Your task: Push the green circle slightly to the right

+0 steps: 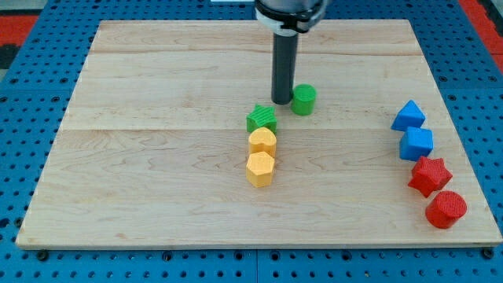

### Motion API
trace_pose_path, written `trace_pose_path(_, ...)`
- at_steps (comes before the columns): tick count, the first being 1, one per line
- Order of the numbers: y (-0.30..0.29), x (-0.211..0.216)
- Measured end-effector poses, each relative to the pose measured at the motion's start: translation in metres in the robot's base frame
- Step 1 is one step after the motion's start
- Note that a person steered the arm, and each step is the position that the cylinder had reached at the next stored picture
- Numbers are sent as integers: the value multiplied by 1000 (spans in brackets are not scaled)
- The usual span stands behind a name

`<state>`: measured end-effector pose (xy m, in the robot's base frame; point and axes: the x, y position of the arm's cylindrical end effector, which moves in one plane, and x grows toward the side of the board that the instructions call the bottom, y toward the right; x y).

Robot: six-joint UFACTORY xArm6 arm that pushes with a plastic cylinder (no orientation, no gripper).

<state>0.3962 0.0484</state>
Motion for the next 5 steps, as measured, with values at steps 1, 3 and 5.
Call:
trace_pose_path(1, 0, 29)
trace_pose_path(3, 5, 28)
trace_pose_path(5, 20, -12)
